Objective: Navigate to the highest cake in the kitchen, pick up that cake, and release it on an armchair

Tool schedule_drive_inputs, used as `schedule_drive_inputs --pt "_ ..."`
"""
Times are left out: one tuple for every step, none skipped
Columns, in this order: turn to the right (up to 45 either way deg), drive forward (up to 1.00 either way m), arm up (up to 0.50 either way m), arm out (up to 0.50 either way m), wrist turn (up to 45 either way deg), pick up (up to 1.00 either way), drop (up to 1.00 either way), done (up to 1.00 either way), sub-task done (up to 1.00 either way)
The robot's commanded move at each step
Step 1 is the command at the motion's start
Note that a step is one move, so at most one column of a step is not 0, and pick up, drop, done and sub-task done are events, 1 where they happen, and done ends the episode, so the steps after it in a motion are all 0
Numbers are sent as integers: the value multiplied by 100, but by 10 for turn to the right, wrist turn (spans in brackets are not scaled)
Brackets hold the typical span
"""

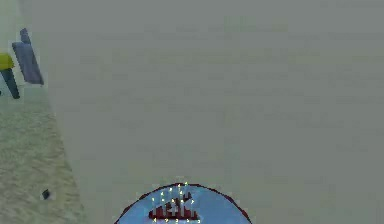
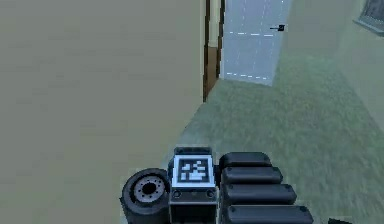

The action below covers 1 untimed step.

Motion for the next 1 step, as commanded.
schedule_drive_inputs --pt "-450 0 0 0 0 0 0 0 0"
